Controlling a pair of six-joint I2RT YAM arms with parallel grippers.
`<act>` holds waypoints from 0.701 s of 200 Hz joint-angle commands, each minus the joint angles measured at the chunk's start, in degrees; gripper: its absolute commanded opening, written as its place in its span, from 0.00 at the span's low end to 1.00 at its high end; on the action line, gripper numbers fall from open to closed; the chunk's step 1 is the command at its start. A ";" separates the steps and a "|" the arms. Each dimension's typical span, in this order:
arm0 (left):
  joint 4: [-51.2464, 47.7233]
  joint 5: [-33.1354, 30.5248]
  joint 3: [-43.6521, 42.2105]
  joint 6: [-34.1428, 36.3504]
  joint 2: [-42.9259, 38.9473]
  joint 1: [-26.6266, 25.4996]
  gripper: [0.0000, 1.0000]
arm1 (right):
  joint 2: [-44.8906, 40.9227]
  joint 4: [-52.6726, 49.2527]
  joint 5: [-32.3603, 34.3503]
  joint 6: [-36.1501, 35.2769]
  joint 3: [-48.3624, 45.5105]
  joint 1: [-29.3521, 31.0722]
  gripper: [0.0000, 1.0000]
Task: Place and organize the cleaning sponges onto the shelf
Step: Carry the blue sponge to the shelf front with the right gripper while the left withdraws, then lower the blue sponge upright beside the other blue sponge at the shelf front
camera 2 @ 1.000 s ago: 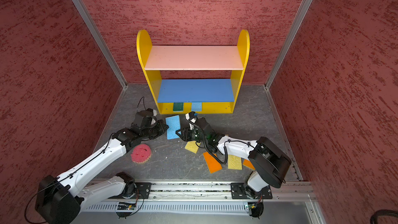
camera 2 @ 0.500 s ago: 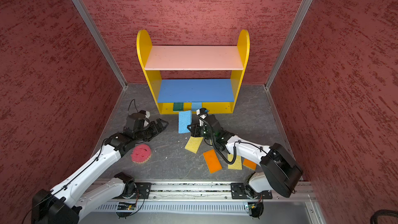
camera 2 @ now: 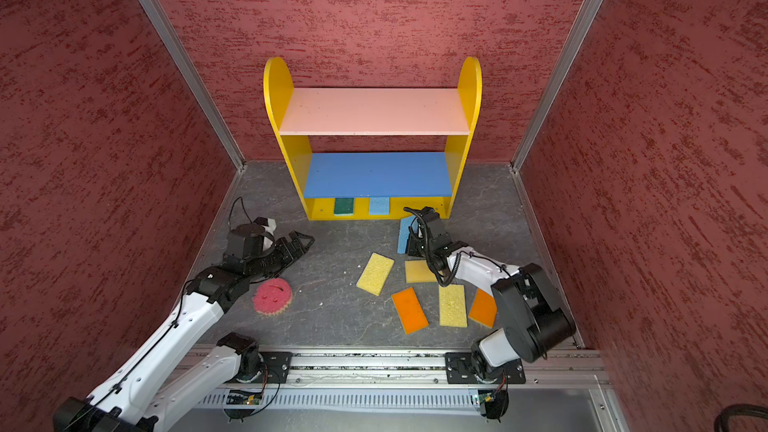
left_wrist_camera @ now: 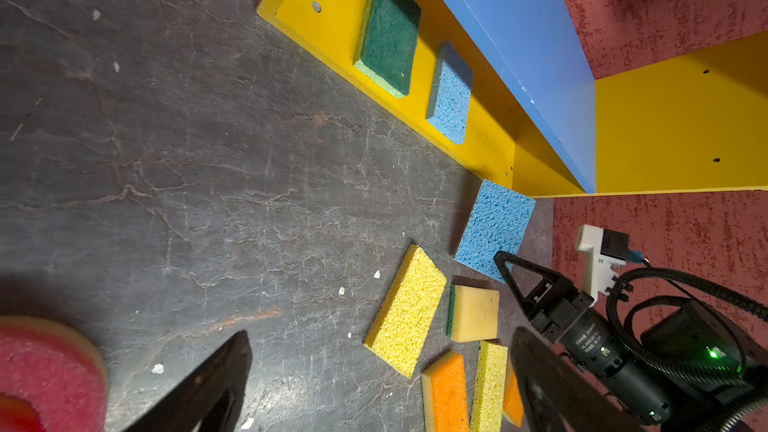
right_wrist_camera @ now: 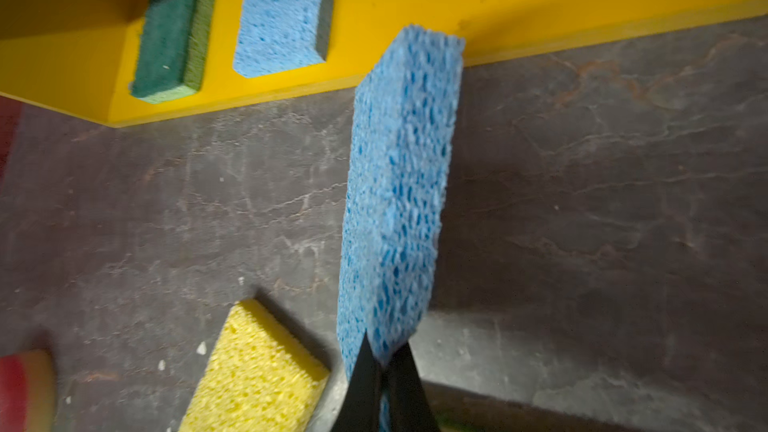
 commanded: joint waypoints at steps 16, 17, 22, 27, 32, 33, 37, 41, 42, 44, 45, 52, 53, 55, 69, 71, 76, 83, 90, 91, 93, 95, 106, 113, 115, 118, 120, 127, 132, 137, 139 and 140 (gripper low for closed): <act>-0.99 0.71 -0.38 1.11 -0.22 0.83 0.97 | 4.50 1.46 3.33 -5.10 5.57 -2.36 0.00; -1.00 0.71 -0.38 1.13 -0.24 0.87 0.97 | 4.62 1.42 3.43 -5.23 5.68 -2.38 0.00; -1.09 0.71 -0.38 1.23 -0.20 0.95 0.97 | 5.28 1.32 4.16 -5.65 6.25 -2.47 0.00; -1.13 0.68 -0.38 1.18 -0.23 1.09 0.97 | 5.85 1.36 4.81 -6.02 6.55 -2.57 0.00; -1.14 0.71 -0.38 1.19 -0.13 1.18 0.97 | 6.25 1.46 5.45 -6.42 6.90 -2.66 0.00; -1.12 0.71 -0.38 1.21 -0.15 1.18 0.97 | 6.33 1.47 5.45 -6.50 6.96 -2.67 0.00; -1.27 0.70 -0.38 1.16 -0.11 1.17 0.97 | 6.77 1.55 6.22 -6.73 7.15 -2.67 0.00; -1.29 0.69 -0.38 1.17 -0.12 1.30 0.97 | 7.16 1.56 6.88 -6.96 7.37 -2.75 0.00; -1.29 0.70 -0.38 1.16 -0.10 1.28 0.97 | 7.22 1.56 7.09 -6.99 7.42 -2.76 0.00; -1.33 0.67 -0.38 1.22 -0.16 1.27 0.97 | 7.43 1.60 7.41 -7.02 7.45 -2.82 0.00; -1.35 0.64 -0.38 1.23 -0.17 1.26 0.97 | 7.49 1.63 7.62 -7.07 7.46 -2.83 0.00; -1.29 0.63 -0.40 1.22 -0.09 1.36 0.97 | 8.05 1.94 8.66 -7.41 7.66 -2.93 0.00; -1.33 0.62 -0.39 1.23 -0.09 1.35 0.97 | 8.11 1.97 8.82 -7.44 7.65 -2.93 0.00; -1.36 0.58 -0.45 1.23 -0.04 1.40 0.97 | 8.26 2.10 9.09 -7.62 7.71 -3.00 0.00; -1.22 0.61 -0.73 1.11 0.12 1.50 0.97 | 9.53 3.19 11.13 -8.53 7.87 -3.11 0.00; -1.18 0.58 -0.73 1.10 0.16 1.54 0.97 | 9.74 3.29 11.53 -8.70 7.94 -3.13 0.00; -1.13 0.56 -0.82 1.02 0.25 1.53 0.97 | 10.34 3.48 12.45 -8.99 8.13 -3.20 0.00; -0.98 0.61 -0.91 1.05 0.33 1.53 0.97 | 10.98 3.66 13.90 -9.50 8.48 -3.28 0.00; -0.95 0.62 -1.00 0.85 0.52 1.53 0.97 | 11.90 3.96 15.07 -9.90 8.83 -3.36 0.00; -0.94 0.62 -1.00 0.82 0.53 1.57 0.97 | 12.06 3.99 15.19 -10.00 8.89 -3.37 0.00; -0.92 0.58 -1.00 0.85 0.53 1.54 0.97 | 12.26 4.10 15.47 -10.12 8.99 -3.37 0.00; -0.93 0.61 -0.87 0.88 0.64 1.55 0.97 | 12.46 4.11 15.65 -10.24 9.10 -3.42 0.00; -0.89 0.62 -1.00 0.71 0.70 1.54 0.97 | 13.57 4.37 16.61 -10.85 9.84 -3.59 0.03; -0.80 0.56 -1.00 0.58 0.79 1.56 0.98 | 14.27 4.37 17.26 -10.98 10.40 -3.68 0.08; -0.77 0.48 -1.00 0.54 0.79 1.53 0.97 | 14.53 4.37 17.40 -10.98 10.55 -3.71 0.09; -0.76 0.45 -1.00 0.46 0.83 1.53 0.97 | 14.76 4.37 17.65 -10.92 10.76 -3.72 0.11; -0.76 0.45 -1.00 0.45 0.80 1.53 0.97 | 14.89 4.42 17.80 -10.97 10.90 -3.79 0.12; -0.71 0.38 -1.08 0.28 0.84 1.53 0.98 | 15.33 4.61 18.02 -10.98 11.21 -3.94 0.18; -0.60 0.42 -1.09 0.19 0.89 1.54 0.98 | 15.52 4.72 18.28 -10.92 11.37 -4.06 0.21; -0.43 0.40 -1.09 0.19 0.96 1.59 0.98 | 15.63 4.85 18.46 -10.79 11.46 -4.20 0.24; -0.43 0.37 -1.09 0.16 0.97 1.61 0.97 | 15.64 4.87 18.55 -10.72 11.56 -4.24 0.25; -0.42 0.37 -1.09 0.13 0.97 1.66 0.97 | 15.64 4.88 18.64 -10.67 11.54 -4.29 0.26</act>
